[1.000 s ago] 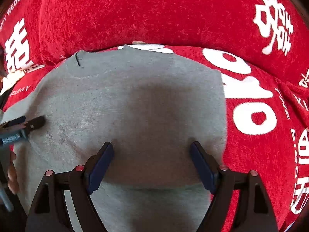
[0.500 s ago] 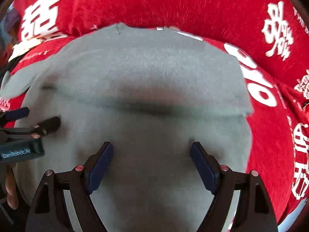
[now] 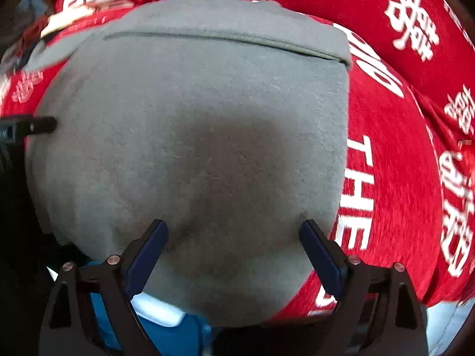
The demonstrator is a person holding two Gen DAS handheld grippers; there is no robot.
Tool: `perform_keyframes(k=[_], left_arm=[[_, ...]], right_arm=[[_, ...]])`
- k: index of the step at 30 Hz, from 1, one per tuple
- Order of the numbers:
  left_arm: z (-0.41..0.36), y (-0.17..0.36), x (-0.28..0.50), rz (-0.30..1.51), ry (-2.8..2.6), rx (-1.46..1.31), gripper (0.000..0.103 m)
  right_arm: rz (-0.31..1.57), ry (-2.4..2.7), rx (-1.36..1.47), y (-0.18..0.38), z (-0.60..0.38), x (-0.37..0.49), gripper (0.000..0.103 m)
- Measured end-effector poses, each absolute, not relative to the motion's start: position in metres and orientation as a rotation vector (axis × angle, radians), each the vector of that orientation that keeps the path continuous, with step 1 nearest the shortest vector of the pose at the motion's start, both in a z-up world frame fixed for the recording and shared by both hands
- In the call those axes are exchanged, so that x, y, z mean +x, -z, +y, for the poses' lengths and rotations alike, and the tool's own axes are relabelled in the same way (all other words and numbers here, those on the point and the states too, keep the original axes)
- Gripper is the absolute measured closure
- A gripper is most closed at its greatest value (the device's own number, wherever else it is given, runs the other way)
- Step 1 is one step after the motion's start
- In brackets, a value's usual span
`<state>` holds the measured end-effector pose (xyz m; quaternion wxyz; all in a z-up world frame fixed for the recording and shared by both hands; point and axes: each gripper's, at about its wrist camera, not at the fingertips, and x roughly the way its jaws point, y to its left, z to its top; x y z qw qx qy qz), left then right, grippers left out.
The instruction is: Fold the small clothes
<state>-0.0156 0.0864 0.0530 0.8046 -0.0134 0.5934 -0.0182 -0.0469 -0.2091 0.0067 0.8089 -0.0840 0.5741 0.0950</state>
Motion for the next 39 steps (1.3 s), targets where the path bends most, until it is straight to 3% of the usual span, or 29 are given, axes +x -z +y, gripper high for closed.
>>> perform_keyframes(k=[4,7,13,15,22,25,29,35,39], left_arm=[[0.073,-0.043,-0.009,1.298,0.059,0.07,0.0],[0.086,-0.03,-0.013,1.352,0.058,0.085,0.0],[0.148,-0.024,-0.026,1.451,-0.077,-0.019,0.0],[0.15,-0.031,-0.029,1.42,-0.082,-0.001,0.0],[0.105,-0.022,-0.034,1.371,-0.067,0.3,0.0],[0.116,-0.023,-0.039,1.38,-0.088,0.291,0.0],[0.135,-0.019,-0.043,1.447,-0.138,0.271,0.0],[0.137,-0.044,-0.039,1.406,-0.135,0.257,0.0],[0.122,-0.068,-0.009,1.342,-0.044,0.056,0.0]], right_arm=[[1.209,-0.221,-0.206,-0.007,-0.186,-0.037,0.01],[1.235,-0.16,-0.389,0.011,-0.183,-0.038,0.01],[1.33,-0.097,-0.139,0.013,-0.244,-0.042,0.008],[1.325,-0.024,-0.181,0.01,-0.245,-0.04,0.008],[1.224,-0.163,-0.32,-0.006,-0.193,-0.035,0.008],[1.257,-0.171,-0.42,0.013,-0.18,-0.041,0.008],[1.327,-0.131,-0.317,0.024,-0.213,-0.049,0.005],[1.319,-0.081,-0.343,0.006,-0.218,-0.05,0.004],[1.288,-0.145,-0.195,-0.014,-0.209,-0.021,0.004]])
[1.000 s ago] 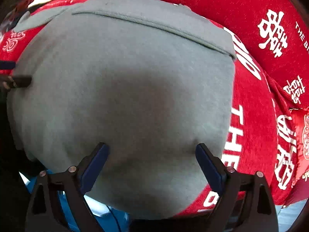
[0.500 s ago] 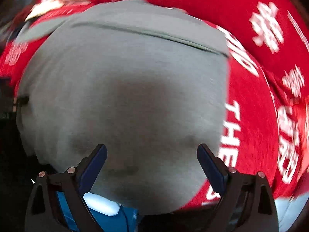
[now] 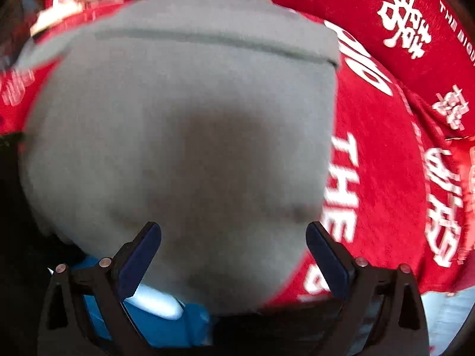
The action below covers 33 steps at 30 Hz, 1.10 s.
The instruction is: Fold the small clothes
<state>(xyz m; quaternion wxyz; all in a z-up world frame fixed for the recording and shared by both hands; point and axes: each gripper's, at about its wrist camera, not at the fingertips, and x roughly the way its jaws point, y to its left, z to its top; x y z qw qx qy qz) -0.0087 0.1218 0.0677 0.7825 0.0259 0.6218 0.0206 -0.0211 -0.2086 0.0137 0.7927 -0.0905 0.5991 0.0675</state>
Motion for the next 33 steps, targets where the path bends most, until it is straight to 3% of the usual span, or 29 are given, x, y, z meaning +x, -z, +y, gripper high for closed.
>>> perform_keyframes(k=[6,10,12,16,21,26,30,33], left_arm=[[0.093,-0.059,0.028,1.351,0.158,-0.2,0.0],[0.086,-0.025,0.006,1.422,0.143,-0.08,0.0],[0.081,-0.024,-0.013,1.358,0.137,0.05,0.0],[0.109,-0.02,-0.013,1.425,0.085,-0.015,0.0],[0.155,-0.044,-0.004,1.404,0.036,-0.215,0.0],[0.139,-0.065,0.008,1.315,0.161,-0.301,0.0],[0.094,-0.03,0.004,1.396,0.217,-0.2,0.0],[0.073,-0.029,-0.015,1.346,0.166,0.002,0.0]], right_arm=[[1.325,-0.153,-0.176,0.007,-0.185,0.013,0.004],[1.302,-0.164,-0.221,0.015,-0.199,-0.015,0.002],[1.301,-0.157,-0.218,0.018,-0.209,-0.031,0.001],[1.322,-0.141,-0.211,0.02,-0.219,-0.044,0.001],[1.326,-0.121,-0.157,0.01,-0.217,-0.04,0.001],[1.281,-0.149,-0.105,0.003,-0.213,-0.028,0.001],[1.307,-0.139,-0.149,0.016,-0.208,-0.02,0.001],[1.308,-0.136,-0.191,0.015,-0.212,-0.029,0.001]])
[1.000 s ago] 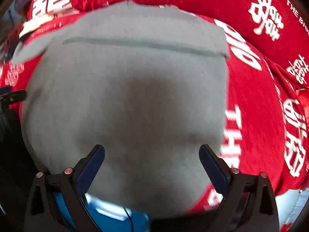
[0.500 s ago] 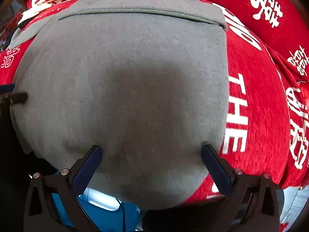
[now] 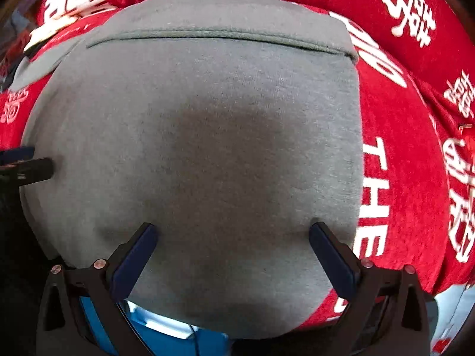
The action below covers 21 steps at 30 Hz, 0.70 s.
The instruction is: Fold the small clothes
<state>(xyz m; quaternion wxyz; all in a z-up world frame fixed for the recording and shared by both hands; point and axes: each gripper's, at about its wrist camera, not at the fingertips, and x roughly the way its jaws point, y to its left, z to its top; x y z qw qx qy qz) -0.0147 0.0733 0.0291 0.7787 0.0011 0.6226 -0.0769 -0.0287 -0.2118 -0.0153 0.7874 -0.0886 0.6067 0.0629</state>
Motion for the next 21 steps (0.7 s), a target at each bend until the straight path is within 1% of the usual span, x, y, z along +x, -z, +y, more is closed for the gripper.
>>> perform_keyframes(k=[2,4,5,8,11,12,14,17,19,21], left_arm=[[0.076,-0.026,-0.02,1.376,0.112,0.067,0.0],[0.087,-0.033,-0.02,1.384,0.089,-0.011,0.0],[0.097,-0.042,-0.017,1.362,0.072,-0.092,0.0],[0.105,-0.066,0.0,1.286,0.083,-0.207,0.0],[0.087,-0.081,0.034,1.21,0.14,-0.235,0.0],[0.092,-0.078,0.045,1.2,0.152,-0.229,0.0],[0.077,-0.074,0.08,1.185,0.17,-0.232,0.0],[0.08,-0.051,0.116,1.231,0.162,-0.257,0.0],[0.088,-0.033,0.127,1.259,0.097,-0.232,0.0],[0.084,-0.038,0.123,1.217,0.081,-0.144,0.0]], right_arm=[[1.324,-0.122,-0.179,0.017,-0.217,-0.037,0.001],[1.34,-0.126,-0.134,0.01,-0.224,-0.039,0.001],[1.331,-0.133,-0.12,0.005,-0.223,-0.038,0.001],[1.256,-0.157,-0.123,-0.019,-0.212,-0.027,0.001],[1.187,-0.129,-0.136,-0.034,-0.199,0.002,0.001],[1.175,-0.116,-0.129,-0.035,-0.197,0.017,0.001],[1.17,-0.085,-0.113,-0.037,-0.192,0.047,0.001],[1.169,-0.055,-0.069,-0.029,-0.185,0.096,0.001],[1.176,-0.023,-0.057,-0.024,-0.179,0.117,0.001],[1.186,0.0,-0.033,-0.016,-0.183,0.133,0.001]])
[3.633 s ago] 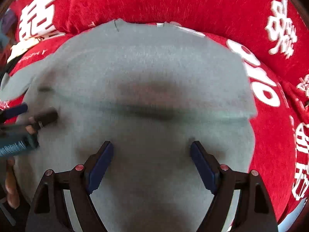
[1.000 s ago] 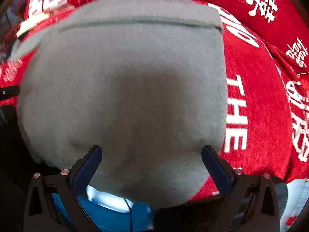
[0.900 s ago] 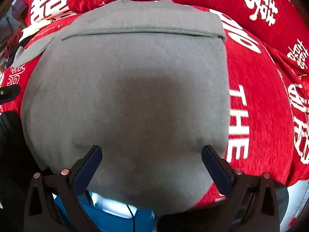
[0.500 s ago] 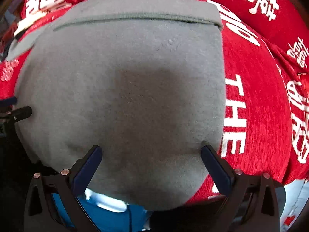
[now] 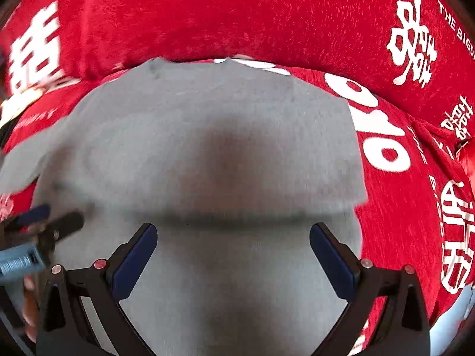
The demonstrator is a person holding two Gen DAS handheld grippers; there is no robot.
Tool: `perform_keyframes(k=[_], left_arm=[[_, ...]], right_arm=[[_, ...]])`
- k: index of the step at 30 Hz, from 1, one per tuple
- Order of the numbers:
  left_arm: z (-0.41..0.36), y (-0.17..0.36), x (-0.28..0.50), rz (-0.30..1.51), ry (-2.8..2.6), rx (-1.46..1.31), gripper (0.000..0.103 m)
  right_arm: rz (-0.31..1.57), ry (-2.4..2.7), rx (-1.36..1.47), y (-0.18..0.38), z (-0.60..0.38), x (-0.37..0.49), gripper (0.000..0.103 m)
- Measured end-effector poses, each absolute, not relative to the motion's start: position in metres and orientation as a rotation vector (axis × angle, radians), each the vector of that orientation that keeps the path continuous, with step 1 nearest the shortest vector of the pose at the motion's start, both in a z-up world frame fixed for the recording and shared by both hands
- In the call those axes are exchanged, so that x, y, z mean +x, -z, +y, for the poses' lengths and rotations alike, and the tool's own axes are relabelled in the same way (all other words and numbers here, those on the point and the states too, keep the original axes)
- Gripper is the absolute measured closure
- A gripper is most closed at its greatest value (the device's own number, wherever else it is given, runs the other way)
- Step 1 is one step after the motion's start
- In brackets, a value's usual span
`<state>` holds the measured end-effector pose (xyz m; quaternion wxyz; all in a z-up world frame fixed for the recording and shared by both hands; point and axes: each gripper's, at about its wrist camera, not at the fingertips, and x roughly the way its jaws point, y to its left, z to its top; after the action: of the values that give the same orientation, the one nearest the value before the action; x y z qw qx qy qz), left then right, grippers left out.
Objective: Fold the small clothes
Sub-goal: 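Grasp the other sleeve cuff with the left gripper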
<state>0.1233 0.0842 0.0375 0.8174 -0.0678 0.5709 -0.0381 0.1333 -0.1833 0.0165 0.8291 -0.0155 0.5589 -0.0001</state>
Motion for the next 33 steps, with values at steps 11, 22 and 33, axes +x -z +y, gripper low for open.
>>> perform_keyframes(k=[11,22,33], left_arm=[[0.257,-0.041,0.1,1.137,-0.232,-0.497,0.0],[0.467,-0.037,0.03,0.779,-0.366,-1.064,0.0],[0.51,-0.027,0.059,0.623,-0.123,-1.204,0.038]], right_arm=[[1.18,0.031,0.101,-0.018,-0.18,0.142,0.0],[1.115,-0.203,-0.082,-0.051,-0.063,0.142,0.0],[1.108,-0.277,-0.169,-0.055,-0.012,0.138,0.0]])
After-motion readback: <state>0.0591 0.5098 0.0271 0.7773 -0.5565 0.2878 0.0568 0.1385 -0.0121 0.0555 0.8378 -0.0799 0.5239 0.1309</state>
